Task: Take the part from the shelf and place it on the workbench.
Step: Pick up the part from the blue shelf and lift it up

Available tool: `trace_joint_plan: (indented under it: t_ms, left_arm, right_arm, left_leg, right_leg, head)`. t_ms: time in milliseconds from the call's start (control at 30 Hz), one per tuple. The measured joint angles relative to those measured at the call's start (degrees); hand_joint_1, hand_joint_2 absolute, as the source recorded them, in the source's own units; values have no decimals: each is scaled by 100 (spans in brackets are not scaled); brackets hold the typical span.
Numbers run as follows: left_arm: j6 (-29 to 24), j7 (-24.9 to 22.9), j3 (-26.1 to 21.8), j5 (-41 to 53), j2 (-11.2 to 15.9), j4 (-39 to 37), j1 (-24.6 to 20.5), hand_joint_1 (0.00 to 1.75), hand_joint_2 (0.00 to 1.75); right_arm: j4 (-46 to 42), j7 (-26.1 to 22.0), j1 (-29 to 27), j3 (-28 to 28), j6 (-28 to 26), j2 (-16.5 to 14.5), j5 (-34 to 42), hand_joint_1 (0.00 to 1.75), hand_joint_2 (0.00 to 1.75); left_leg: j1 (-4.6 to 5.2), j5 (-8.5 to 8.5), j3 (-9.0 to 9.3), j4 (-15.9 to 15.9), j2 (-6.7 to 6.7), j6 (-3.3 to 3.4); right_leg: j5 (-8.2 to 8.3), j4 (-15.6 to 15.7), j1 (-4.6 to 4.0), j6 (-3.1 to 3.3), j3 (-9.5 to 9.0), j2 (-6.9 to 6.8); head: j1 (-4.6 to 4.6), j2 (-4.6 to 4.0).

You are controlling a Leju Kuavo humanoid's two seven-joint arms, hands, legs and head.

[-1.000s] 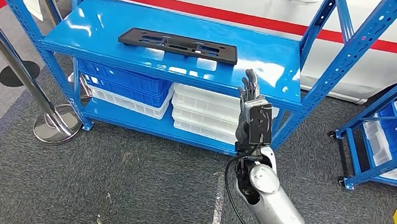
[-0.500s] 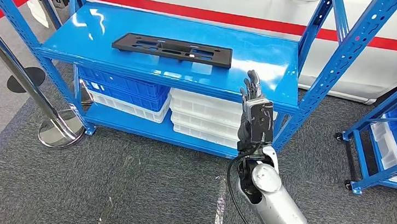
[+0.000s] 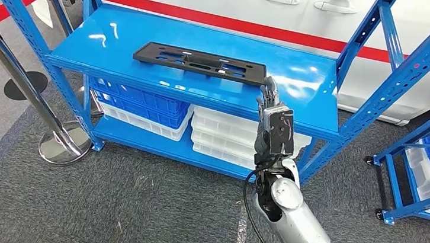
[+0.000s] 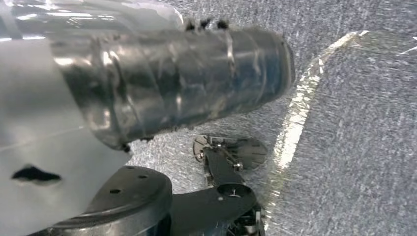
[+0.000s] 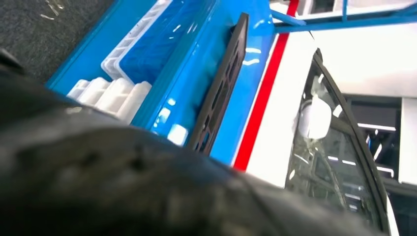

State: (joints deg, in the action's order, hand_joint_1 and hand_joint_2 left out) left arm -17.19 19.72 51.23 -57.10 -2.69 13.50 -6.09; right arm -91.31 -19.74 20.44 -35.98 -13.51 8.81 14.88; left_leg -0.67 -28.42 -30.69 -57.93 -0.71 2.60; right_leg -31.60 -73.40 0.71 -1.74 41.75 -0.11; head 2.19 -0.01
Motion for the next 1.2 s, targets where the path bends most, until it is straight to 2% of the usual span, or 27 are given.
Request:
trace_joint_plan:
  t_ms: [33, 67, 133, 200, 267, 333, 367, 400, 433, 467, 500, 533, 567, 600, 667, 700, 733, 833, 867, 900, 967, 1000, 1033, 1067, 1133, 1167, 1200]
  left_arm:
    - [4, -3, 7, 0, 0, 0, 9, 0, 0]
    - [7, -6, 10, -3, 0, -1, 19, 0, 0]
    - [11, -8, 11, -22, -1, -1, 32, 0, 0]
    - [9, 1, 13, -45, -2, -1, 22, 0, 0]
    - [0, 9, 13, -50, -2, 0, 8, 0, 0]
    - [-18, 6, 13, -50, -1, 1, -5, 0, 0]
    - [-30, -1, 14, -50, -1, 1, -14, 0, 0]
    - [-44, -12, 18, -49, 0, 1, -17, 0, 0]
    - [-59, -26, 24, -46, 0, 1, -18, 0, 0]
    - [-73, -42, 32, -42, 0, 1, -15, 0, 0]
    - [-85, -55, 40, -38, 0, 1, -7, 0, 0]
    - [-93, -64, 45, -34, 0, 1, 3, 0, 0]
    - [-101, -69, 49, -32, 1, 0, 14, 0, 0]
    - [-107, -71, 51, -32, 3, -2, 26, 0, 0]
    - [-116, -78, 63, -32, 9, -7, 55, 0, 0]
    - [-123, -85, 71, -32, 11, -9, 61, 0, 0]
    - [-132, -95, 78, -32, 13, -10, 65, 0, 0]
    - [-147, -118, 87, -19, 14, -10, 28, 0, 0]
    - [-143, -118, 90, -10, 14, -10, 10, 0, 0]
    - [-139, -117, 93, -2, 13, -10, -6, 0, 0]
    - [-135, -116, 104, 3, 13, -10, -26, 0, 0]
    - [-134, -116, 110, 3, 13, -10, -31, 0, 0]
    - [-136, -115, 115, 3, 14, -10, -31, 0, 0]
    - [-139, -112, 117, 3, 14, -10, -30, 0, 0]
    - [-144, -102, 119, 5, 3, -10, -24, 0, 0]
    - [-141, -98, 121, 8, -8, -10, -30, 0, 0]
    - [-134, -97, 125, 12, -18, -10, -38, 0, 0]
  right_arm:
    - [3, 3, -11, 0, 1, 2, 1, 0, 0]
    - [5, 7, -16, 0, 1, 4, 3, 0, 0]
    - [11, 29, -19, 0, 1, 14, 12, 0, 0]
    - [31, 63, -21, -3, 1, 24, 24, 0, 0]
    - [46, 86, -15, -7, 3, 26, 30, 0, 0]
    - [47, 92, 11, -7, 8, 26, 31, 0, 0]
    - [48, 94, 29, -7, 12, 26, 31, 0, 0]
    - [50, 97, 39, -7, 15, 24, 32, 0, 0]
    - [55, 99, 44, -8, 18, 21, 33, 0, 0]
    - [62, 101, 43, -9, 20, 19, 34, 0, 0]
    - [71, 103, 40, -10, 20, 17, 34, 0, 0]
    - [80, 103, 40, -11, 20, 17, 35, 0, 0]
    - [90, 103, 40, -12, 20, 17, 35, 0, 0]
    - [101, 103, 40, -14, 20, 17, 35, 0, 0]
    - [134, 105, 40, -24, 20, 16, 36, 0, 0]
    - [150, 110, 42, -31, 20, 16, 39, 0, 0]
    - [164, 111, 43, -38, 20, 15, 41, 0, 0]
    - [168, 108, 67, -48, 21, 15, 44, 0, 0]
    - [167, 109, 79, -48, 21, 15, 44, 0, 0]
    - [166, 108, 85, -48, 20, 14, 44, 0, 0]
    - [172, 108, 82, -50, 21, 11, 44, 0, 0]
    - [180, 108, 78, -52, 22, 10, 44, 0, 0]
    - [187, 109, 74, -54, 22, 10, 44, 0, 0]
    - [194, 109, 73, -55, 22, 10, 44, 0, 0]
    - [198, 109, 81, -56, 31, 10, 45, 0, 0]
    - [199, 112, 88, -57, 40, 10, 48, 0, 0]
    - [199, 119, 99, -57, 51, 10, 45, 0, 44]
  left_leg:
    - [1, -65, 80, 0, -13, -7]
    - [1, -137, 176, 1, -26, -18]
    - [4, -300, 376, -2, -42, -52]
    - [10, -453, 507, 16, -54, -113]
    - [18, -507, 623, -1, -55, -180]
    - [13, -456, 611, -236, -36, -220]
    - [10, -438, 479, -482, -27, -241]
    - [2, -477, 266, -803, -17, -264]
    - [1, -589, 16, -1128, -9, -291]
    - [-2, -777, -235, -1377, -5, -317]
    - [-4, -971, -446, -1503, 1, -341]
    - [-8, -1088, -595, -1487, 8, -357]
    - [-13, -1051, -683, -1335, 16, -369]
    - [-20, -810, -723, -1066, 25, -374]
    - [-26, 6, -772, -470, 50, -348]
    - [-24, 332, -784, -300, 56, -312]
    - [-15, 495, -789, -234, 57, -268]
    - [-19, 483, -736, -226, 42, -152]
    - [-28, 480, -720, -200, 39, -121]
    - [-33, 473, -702, -177, 35, -90]
    - [-18, 441, -676, -168, 33, -40]
    - [-7, 421, -662, -168, 31, -26]
    - [5, 399, -642, -168, 25, -17]
    - [19, 374, -610, -168, 15, -13]
    - [41, 325, -531, -162, -4, -11]
    - [56, 308, -507, -159, -11, -17]
    - [53, 301, -502, -154, -15, -32]
  right_leg:
    - [53, 51, -1, 8, 93, 0]
    - [214, 278, -5, 25, 102, 1]
    - [784, 965, -34, 90, -3, 6]
    - [1055, 1339, -84, 164, -110, 10]
    - [956, 1374, -97, 230, -230, 10]
    - [905, 1432, -70, 301, -403, 10]
    - [876, 1462, -59, 336, -489, 7]
    - [839, 1491, -51, 362, -570, 5]
    - [792, 1512, -48, 382, -645, 4]
    - [739, 1526, -44, 389, -723, 5]
    - [673, 1535, -40, 389, -809, 11]
    - [603, 1538, -33, 384, -901, 19]
    - [531, 1538, -25, 374, -997, 27]
    - [456, 1537, -17, 356, -1095, 33]
    - [306, 1507, -22, 294, -1225, 49]
    - [232, 1479, -32, 252, -1261, 57]
    - [169, 1466, -46, 209, -1273, 63]
    - [24, 1449, -39, 105, -1298, 50]
    - [-71, 1314, -30, 78, -1240, 44]
    - [-211, 1053, -21, 52, -1110, 39]
    - [-503, 326, -18, 23, -680, 34]
    - [-554, 45, -18, 22, -480, 34]
    - [-491, -56, -20, 33, -360, 34]
    - [-309, 63, -31, 62, -345, 34]
    - [210, 752, -79, 183, -549, 35]
    - [400, 1091, -109, 256, -670, 32]
    - [503, 1325, -141, 313, -757, 30]
  head:
    - [2, 1]
    - [3, 0]
    - [1, 0]
    - [-7, 0]
    - [-19, 0]
    - [-28, 0]
    - [-32, 0]
    - [-35, 0]
    - [-40, -1]
    - [-39, -1]
    - [-39, 0]
    - [-39, -1]
    - [-39, -1]
    - [-40, -1]
    - [-43, -1]
    - [-44, -1]
    - [-39, -1]
    - [-21, -1]
    - [-16, -1]
    - [-7, 0]
    - [2, 0]
    - [3, 0]
    - [4, -1]
    - [5, 0]
    - [3, 0]
    - [-11, 0]
    - [-7, -1]
